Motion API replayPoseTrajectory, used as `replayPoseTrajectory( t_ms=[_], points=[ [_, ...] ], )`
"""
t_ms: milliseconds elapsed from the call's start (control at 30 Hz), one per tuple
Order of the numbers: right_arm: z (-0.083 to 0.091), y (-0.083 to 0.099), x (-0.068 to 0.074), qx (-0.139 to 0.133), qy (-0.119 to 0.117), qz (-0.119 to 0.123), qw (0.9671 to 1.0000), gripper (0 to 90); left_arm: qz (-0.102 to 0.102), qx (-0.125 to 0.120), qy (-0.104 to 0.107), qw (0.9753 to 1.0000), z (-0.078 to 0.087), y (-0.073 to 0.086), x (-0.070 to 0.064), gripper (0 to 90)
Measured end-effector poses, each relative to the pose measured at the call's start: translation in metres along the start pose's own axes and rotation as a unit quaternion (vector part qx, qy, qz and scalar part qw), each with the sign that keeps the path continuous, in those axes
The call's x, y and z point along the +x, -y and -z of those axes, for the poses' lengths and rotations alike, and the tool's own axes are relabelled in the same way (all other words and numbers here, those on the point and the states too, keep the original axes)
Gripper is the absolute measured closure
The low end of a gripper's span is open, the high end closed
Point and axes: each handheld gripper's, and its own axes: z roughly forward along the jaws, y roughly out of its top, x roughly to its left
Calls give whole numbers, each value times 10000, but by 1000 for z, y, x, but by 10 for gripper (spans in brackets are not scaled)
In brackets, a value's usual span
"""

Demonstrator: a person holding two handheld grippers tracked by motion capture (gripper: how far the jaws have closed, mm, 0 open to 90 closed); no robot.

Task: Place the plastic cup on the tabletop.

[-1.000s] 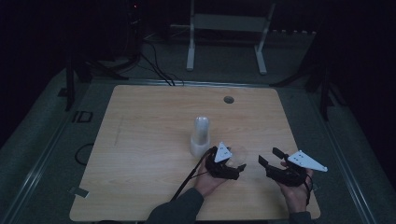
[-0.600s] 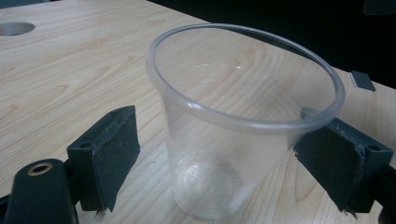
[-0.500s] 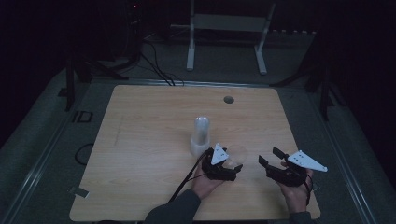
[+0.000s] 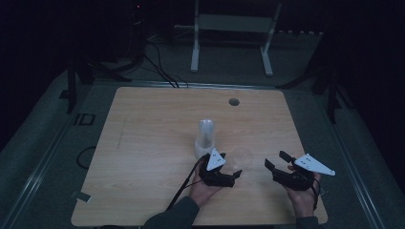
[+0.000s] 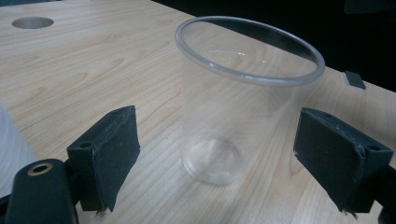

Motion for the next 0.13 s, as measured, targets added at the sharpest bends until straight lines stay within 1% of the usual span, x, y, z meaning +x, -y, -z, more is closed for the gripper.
replayPoseTrajectory(
  t_ms=[133],
  points=[
    [-1, 0, -1, 9, 3, -18, 10000, 286, 43, -14, 3, 10000, 3, 1, 1, 142]
  ],
)
